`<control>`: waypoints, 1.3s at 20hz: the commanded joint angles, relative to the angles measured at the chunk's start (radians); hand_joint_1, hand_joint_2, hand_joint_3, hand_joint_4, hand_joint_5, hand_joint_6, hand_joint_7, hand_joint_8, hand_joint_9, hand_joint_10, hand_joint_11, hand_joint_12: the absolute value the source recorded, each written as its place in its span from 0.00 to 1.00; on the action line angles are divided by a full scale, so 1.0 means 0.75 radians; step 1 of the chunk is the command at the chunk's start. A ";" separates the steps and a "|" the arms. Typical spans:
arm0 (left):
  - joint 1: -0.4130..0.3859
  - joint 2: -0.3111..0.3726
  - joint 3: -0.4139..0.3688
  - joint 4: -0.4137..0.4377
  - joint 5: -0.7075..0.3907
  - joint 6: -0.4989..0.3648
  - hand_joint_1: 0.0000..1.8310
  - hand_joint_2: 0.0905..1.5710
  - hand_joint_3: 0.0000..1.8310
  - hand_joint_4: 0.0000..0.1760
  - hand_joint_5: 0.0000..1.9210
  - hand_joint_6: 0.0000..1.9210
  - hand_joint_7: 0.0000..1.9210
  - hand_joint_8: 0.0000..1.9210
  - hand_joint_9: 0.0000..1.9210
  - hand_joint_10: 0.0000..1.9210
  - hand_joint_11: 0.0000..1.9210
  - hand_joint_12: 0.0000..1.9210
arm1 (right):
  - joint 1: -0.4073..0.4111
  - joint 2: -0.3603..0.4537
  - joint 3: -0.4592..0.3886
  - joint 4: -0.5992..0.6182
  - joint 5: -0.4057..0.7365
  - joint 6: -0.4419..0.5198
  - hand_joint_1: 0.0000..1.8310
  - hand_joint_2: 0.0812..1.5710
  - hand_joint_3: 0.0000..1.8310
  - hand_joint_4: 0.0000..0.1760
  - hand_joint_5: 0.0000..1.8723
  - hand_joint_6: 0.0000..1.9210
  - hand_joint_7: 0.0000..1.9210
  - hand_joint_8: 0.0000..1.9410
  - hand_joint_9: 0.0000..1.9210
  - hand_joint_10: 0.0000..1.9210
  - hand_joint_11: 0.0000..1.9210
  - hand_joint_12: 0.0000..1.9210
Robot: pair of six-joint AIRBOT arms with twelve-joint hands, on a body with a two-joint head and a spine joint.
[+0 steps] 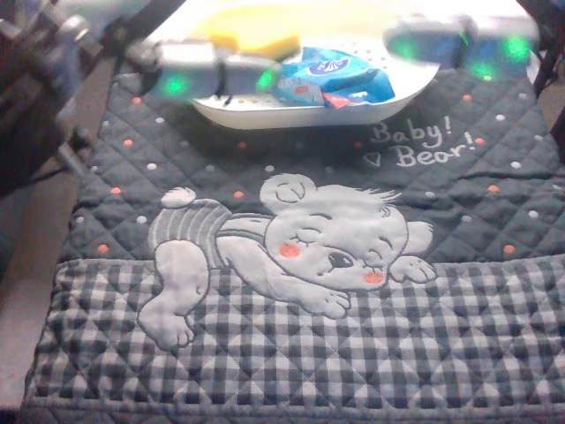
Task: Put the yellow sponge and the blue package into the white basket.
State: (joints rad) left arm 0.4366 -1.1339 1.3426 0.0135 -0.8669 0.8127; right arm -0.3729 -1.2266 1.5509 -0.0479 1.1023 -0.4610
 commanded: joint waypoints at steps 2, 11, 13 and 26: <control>0.082 0.100 -0.081 -0.032 -0.325 -0.004 0.33 0.59 0.00 1.00 0.00 0.00 0.00 0.00 0.00 0.00 0.00 0.21 | -0.094 0.075 -0.083 0.047 0.292 0.007 0.29 0.56 0.01 1.00 0.00 0.00 0.00 0.00 0.00 0.00 0.00 0.00; 0.575 0.304 -0.379 -0.188 -0.763 -0.029 0.39 0.56 0.00 0.90 0.00 0.00 0.00 0.00 0.00 0.00 0.00 0.09 | -0.563 0.230 -0.351 0.189 0.578 0.029 0.25 0.61 0.00 1.00 0.00 0.00 0.02 0.00 0.01 0.00 0.00 0.00; 0.682 0.326 -0.427 -0.241 -0.886 -0.043 0.37 0.56 0.00 0.98 0.00 0.00 0.00 0.00 0.00 0.00 0.00 0.15 | -0.615 0.229 -0.366 0.200 0.637 0.091 0.27 0.60 0.00 1.00 0.00 0.00 0.03 0.00 0.00 0.00 0.00 0.00; 0.804 0.324 -0.480 -0.293 -1.154 -0.113 0.08 0.75 0.01 0.20 0.00 0.00 0.00 0.00 0.02 0.00 0.04 0.09 | -0.780 0.277 -0.494 0.214 0.881 0.155 0.19 0.68 0.00 0.64 0.00 0.00 0.00 0.00 0.06 0.01 0.06 0.03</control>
State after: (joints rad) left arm 1.0473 -0.8948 0.9821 -0.2291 -1.5902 0.7368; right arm -0.9527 -1.0302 1.1790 0.1089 1.6344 -0.3523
